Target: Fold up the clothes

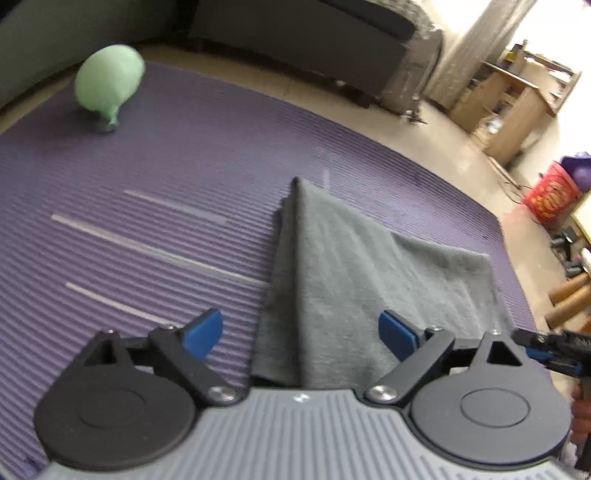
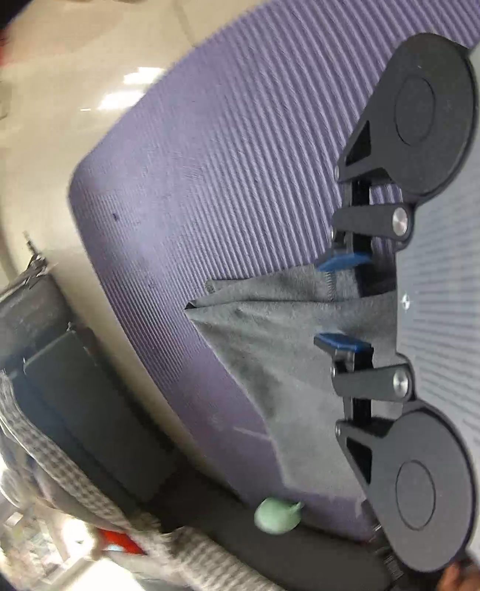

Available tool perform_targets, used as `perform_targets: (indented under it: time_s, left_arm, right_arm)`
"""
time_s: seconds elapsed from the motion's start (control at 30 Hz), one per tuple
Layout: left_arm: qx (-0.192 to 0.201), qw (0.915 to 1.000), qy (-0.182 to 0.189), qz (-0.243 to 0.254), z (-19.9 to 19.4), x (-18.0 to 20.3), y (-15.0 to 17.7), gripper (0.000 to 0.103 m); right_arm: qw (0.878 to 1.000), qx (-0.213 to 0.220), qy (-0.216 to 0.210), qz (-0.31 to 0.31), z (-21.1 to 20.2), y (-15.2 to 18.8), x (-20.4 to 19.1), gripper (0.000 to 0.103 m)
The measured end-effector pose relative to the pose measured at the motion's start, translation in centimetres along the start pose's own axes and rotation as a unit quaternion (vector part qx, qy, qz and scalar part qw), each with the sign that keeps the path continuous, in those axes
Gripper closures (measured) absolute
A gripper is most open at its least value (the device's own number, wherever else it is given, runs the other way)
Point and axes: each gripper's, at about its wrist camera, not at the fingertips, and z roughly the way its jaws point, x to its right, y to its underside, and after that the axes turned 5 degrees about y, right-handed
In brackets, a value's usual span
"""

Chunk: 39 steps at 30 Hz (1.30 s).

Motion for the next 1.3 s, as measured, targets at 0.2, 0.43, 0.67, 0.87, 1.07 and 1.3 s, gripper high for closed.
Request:
perform_targets:
  time_s: [0.2,0.43,0.67,0.87,1.07,1.3]
  left_arm:
    - [-0.034,0.9954,-0.083,0.034,0.4,2.0,-0.2,0.001]
    - [-0.071,0.9856,-0.139,0.065,-1.2,5.0,0.2,0.001]
    - [-0.082,0.9781,-0.164,0.099,-5.3,9.1,2.0,0.001]
    - [-0.1,0.9777,-0.165,0.084,-8.3,10.7,4.0,0.0]
    - [-0.102,0.9767,-0.17,0.081,-9.0,11.5,5.6,0.0]
    - [-0.101,0.9734,-0.175,0.107,-8.9,12.7,6.0,0.0]
  right_arm:
    - [0.998,0.002,0.031,-0.046,-1.1,0.4,-2.1,0.038]
    - [0.997,-0.013,0.058,-0.058,-3.4,0.9,-3.7,0.03]
    - [0.992,-0.009,0.08,-0.093,-8.4,2.1,-6.9,0.022]
    - [0.985,0.018,0.113,-0.13,-13.5,5.3,-9.1,0.018]
    - [0.99,0.032,0.1,-0.095,-16.3,7.6,-8.3,0.016]
    - [0.991,0.011,0.103,-0.085,-16.0,8.5,-9.1,0.015]
